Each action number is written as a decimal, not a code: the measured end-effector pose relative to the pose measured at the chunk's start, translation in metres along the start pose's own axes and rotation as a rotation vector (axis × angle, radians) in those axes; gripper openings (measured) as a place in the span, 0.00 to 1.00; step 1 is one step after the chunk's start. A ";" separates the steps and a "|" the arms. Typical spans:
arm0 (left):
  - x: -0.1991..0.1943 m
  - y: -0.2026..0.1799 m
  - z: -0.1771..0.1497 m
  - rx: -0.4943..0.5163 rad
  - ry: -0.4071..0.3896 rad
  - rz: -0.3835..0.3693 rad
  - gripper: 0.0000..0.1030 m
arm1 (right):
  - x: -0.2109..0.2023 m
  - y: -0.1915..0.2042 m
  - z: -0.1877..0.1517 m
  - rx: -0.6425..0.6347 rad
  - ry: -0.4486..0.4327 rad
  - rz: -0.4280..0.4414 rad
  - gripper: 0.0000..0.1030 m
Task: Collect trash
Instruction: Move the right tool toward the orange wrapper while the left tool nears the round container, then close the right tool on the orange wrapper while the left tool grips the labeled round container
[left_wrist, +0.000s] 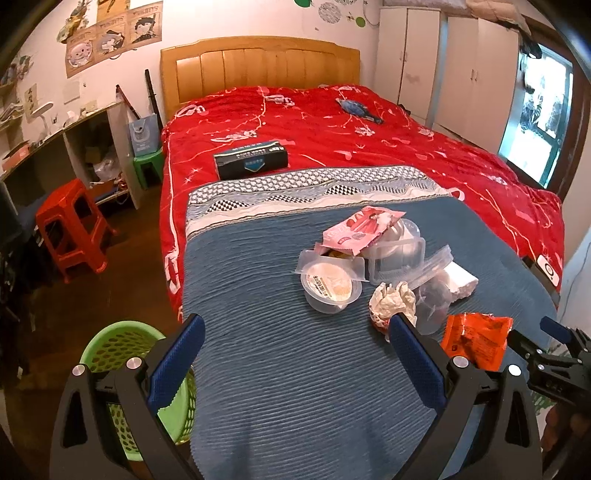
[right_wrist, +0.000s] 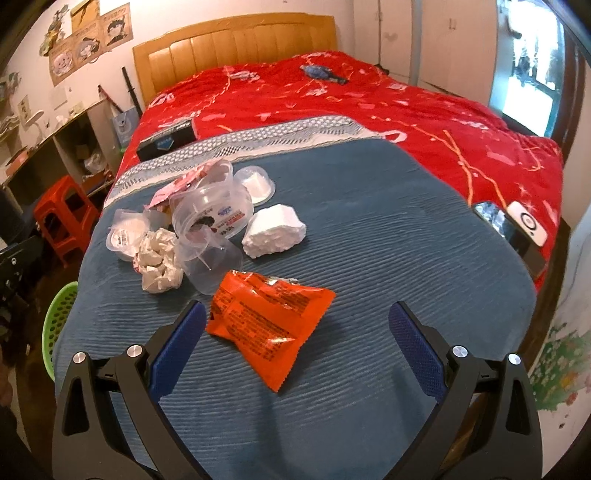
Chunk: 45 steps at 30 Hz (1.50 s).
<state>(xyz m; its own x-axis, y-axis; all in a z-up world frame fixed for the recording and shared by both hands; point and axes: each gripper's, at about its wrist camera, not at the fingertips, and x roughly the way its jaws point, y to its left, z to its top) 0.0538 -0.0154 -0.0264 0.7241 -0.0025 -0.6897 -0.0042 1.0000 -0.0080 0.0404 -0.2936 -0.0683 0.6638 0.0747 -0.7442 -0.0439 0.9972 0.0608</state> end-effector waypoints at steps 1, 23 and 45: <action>0.003 -0.001 0.000 0.001 0.007 -0.003 0.93 | 0.004 0.000 0.000 -0.003 0.009 0.009 0.94; 0.088 -0.016 0.007 0.031 0.170 -0.103 0.93 | 0.063 0.020 -0.007 -0.106 0.127 0.046 0.73; 0.133 -0.018 0.006 0.030 0.214 -0.273 0.60 | 0.024 0.017 0.000 -0.071 0.049 0.077 0.70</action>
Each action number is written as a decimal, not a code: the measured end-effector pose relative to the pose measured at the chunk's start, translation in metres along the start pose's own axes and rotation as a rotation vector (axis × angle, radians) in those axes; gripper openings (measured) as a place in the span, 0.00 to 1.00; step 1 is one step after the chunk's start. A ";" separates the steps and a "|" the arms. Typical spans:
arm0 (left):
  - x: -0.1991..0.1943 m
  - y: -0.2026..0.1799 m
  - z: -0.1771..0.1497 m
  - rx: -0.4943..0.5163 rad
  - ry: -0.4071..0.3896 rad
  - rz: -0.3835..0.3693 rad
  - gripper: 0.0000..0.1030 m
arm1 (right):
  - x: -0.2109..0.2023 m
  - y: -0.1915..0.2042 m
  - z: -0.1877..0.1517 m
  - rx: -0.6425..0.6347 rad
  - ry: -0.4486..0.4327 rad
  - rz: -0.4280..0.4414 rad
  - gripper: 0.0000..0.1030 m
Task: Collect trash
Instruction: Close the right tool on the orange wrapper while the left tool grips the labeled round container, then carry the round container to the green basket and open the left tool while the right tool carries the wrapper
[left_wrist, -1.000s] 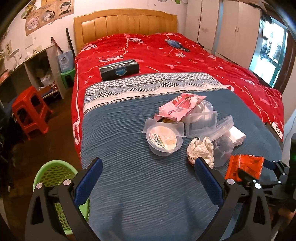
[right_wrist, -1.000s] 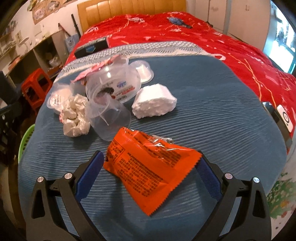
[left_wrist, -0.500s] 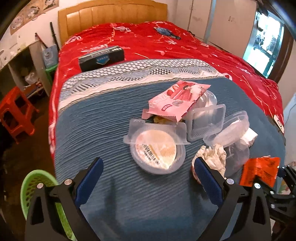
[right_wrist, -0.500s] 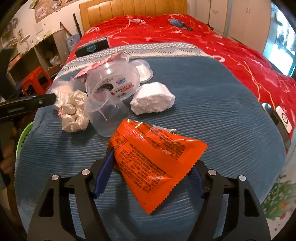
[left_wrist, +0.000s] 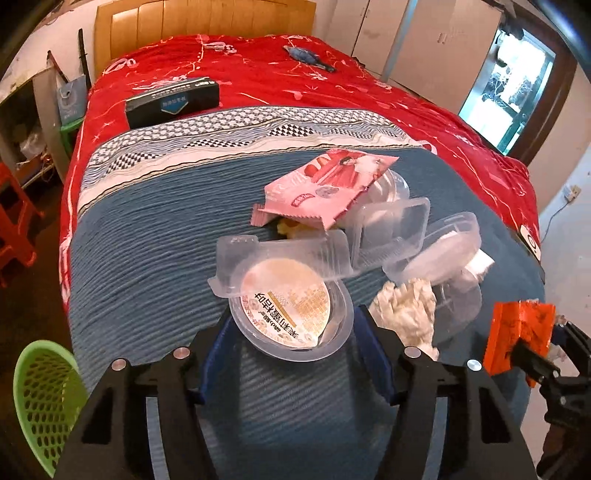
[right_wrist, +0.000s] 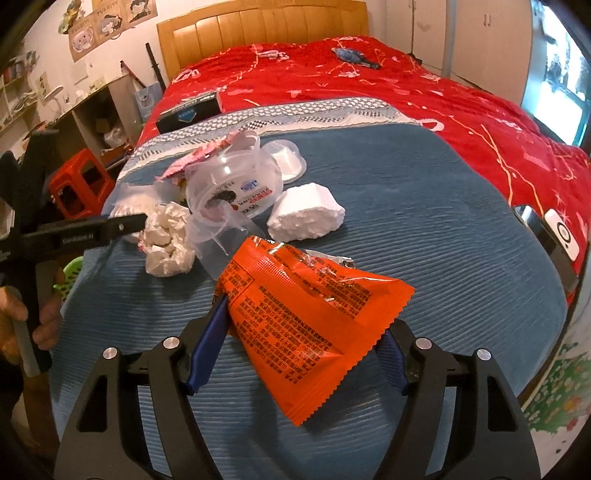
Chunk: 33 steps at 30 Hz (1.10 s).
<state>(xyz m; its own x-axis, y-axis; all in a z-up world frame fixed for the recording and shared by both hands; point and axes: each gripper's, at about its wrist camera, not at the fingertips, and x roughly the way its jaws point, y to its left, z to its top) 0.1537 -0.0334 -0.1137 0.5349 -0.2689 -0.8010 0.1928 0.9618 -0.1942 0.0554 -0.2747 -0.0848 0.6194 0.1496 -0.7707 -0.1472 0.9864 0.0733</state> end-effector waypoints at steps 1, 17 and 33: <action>-0.003 -0.001 -0.002 -0.001 0.006 -0.001 0.59 | -0.003 0.003 0.000 -0.002 -0.003 0.008 0.70; -0.109 0.049 -0.062 -0.074 -0.081 0.153 0.59 | -0.024 0.069 0.014 -0.089 -0.043 0.130 0.70; -0.169 0.169 -0.111 -0.283 -0.110 0.394 0.60 | -0.016 0.189 0.033 -0.275 -0.029 0.270 0.70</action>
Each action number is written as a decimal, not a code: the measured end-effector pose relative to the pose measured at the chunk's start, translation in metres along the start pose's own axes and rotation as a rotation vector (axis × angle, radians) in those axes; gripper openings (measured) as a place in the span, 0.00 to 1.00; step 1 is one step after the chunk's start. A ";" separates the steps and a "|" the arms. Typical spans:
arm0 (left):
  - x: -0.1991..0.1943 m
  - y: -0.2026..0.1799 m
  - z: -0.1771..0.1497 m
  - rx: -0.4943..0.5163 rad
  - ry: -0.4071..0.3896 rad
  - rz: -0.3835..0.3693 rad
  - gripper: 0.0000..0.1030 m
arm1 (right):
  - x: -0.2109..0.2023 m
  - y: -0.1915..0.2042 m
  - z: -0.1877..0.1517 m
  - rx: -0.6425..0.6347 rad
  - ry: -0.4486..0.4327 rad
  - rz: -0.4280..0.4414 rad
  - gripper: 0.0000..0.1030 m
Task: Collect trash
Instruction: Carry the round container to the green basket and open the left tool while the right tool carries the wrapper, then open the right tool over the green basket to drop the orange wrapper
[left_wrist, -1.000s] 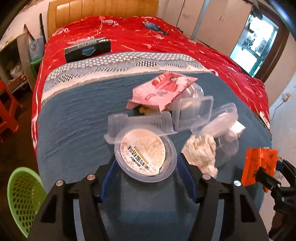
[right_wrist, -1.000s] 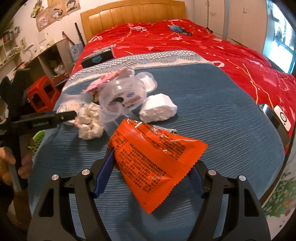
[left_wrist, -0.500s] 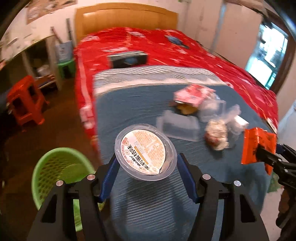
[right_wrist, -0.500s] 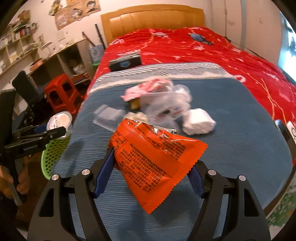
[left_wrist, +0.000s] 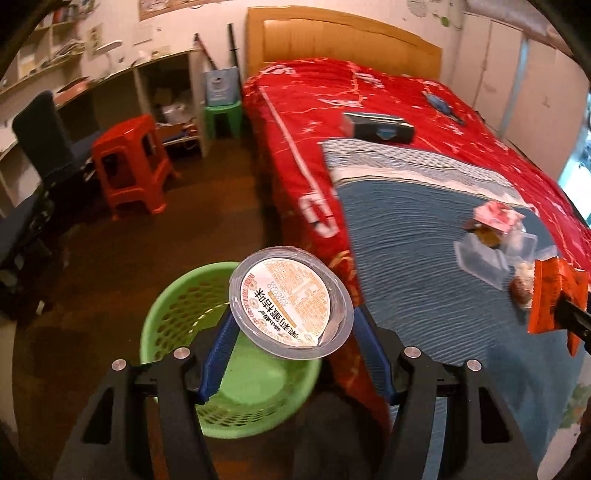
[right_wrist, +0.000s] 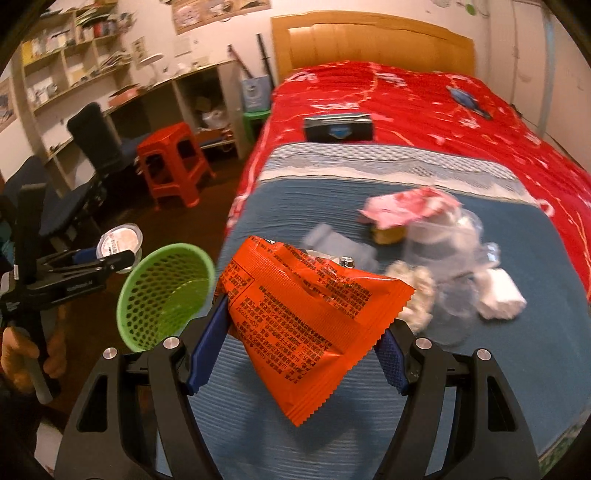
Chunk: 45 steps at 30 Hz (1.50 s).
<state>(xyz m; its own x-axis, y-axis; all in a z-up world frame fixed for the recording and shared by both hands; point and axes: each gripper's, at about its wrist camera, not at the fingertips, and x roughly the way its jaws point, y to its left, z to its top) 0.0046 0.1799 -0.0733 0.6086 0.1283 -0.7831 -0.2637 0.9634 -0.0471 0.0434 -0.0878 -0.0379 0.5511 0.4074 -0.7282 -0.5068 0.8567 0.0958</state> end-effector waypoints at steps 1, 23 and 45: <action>0.000 0.006 -0.001 -0.010 -0.001 0.007 0.60 | 0.002 0.004 0.001 -0.007 0.002 0.006 0.70; 0.011 0.065 -0.012 -0.113 0.027 0.096 0.61 | 0.051 0.078 0.021 -0.116 0.067 0.097 0.70; -0.001 0.123 -0.026 -0.246 0.005 0.156 0.82 | 0.123 0.159 0.037 -0.177 0.173 0.216 0.71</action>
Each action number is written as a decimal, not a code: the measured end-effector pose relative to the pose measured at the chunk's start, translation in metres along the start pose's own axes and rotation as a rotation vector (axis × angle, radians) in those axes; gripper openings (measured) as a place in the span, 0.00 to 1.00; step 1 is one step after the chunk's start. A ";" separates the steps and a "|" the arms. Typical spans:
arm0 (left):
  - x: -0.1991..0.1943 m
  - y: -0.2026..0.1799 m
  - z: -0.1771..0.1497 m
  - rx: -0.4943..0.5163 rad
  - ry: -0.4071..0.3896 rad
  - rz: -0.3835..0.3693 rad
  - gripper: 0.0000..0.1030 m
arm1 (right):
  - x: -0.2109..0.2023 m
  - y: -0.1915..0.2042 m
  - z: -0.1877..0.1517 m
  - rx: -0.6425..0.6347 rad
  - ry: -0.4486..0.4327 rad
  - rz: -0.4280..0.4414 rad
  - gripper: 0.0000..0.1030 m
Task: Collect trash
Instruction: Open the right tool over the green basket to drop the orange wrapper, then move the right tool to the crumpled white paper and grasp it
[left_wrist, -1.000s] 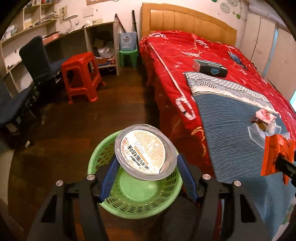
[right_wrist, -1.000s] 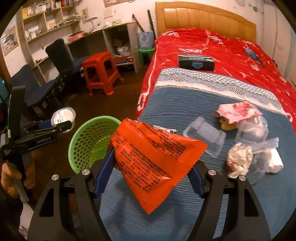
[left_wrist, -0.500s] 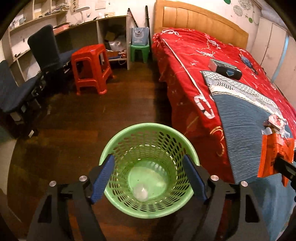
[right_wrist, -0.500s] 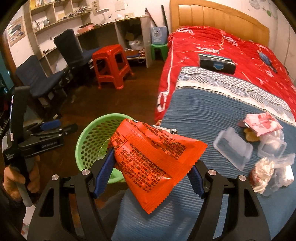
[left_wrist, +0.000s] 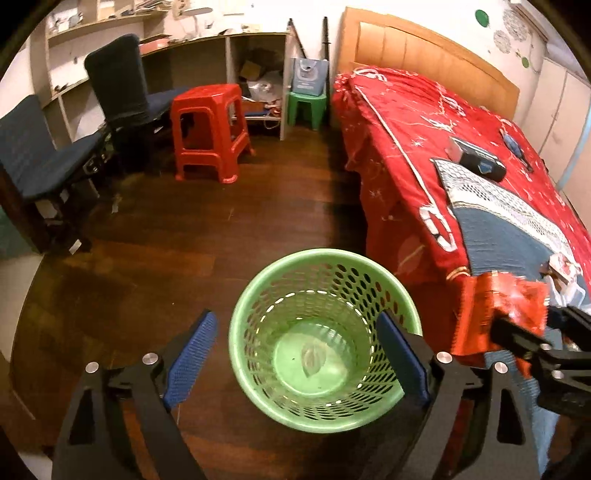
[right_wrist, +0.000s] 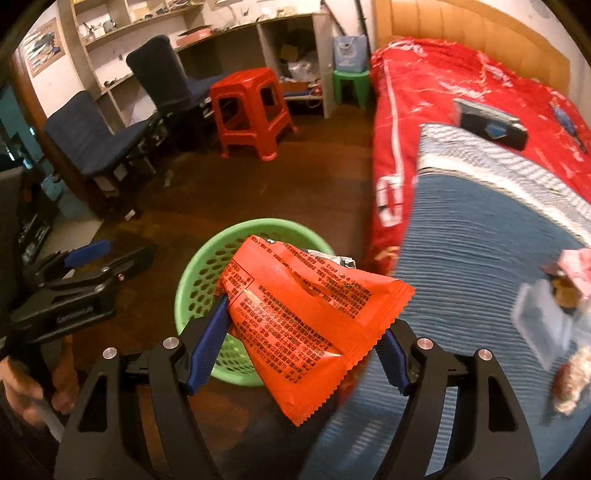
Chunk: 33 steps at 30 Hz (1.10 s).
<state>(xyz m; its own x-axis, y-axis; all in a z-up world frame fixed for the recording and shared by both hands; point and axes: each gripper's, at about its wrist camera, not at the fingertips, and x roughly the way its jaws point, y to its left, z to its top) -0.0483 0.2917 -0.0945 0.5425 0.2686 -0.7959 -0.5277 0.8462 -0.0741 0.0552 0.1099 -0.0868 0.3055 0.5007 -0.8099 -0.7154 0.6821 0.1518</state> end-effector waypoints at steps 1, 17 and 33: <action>-0.001 0.002 0.000 -0.005 0.000 0.002 0.83 | 0.004 0.003 0.002 0.000 0.006 0.009 0.72; -0.015 0.031 -0.003 -0.090 -0.017 0.025 0.86 | 0.010 0.015 0.010 0.034 -0.017 0.050 0.86; -0.024 -0.079 0.002 0.075 -0.021 -0.106 0.86 | -0.085 -0.117 -0.065 0.190 -0.120 -0.258 0.86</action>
<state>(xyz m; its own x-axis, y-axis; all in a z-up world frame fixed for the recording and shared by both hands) -0.0180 0.2199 -0.0685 0.6067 0.1850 -0.7731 -0.4167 0.9023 -0.1110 0.0724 -0.0473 -0.0726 0.5410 0.3497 -0.7649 -0.4780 0.8761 0.0625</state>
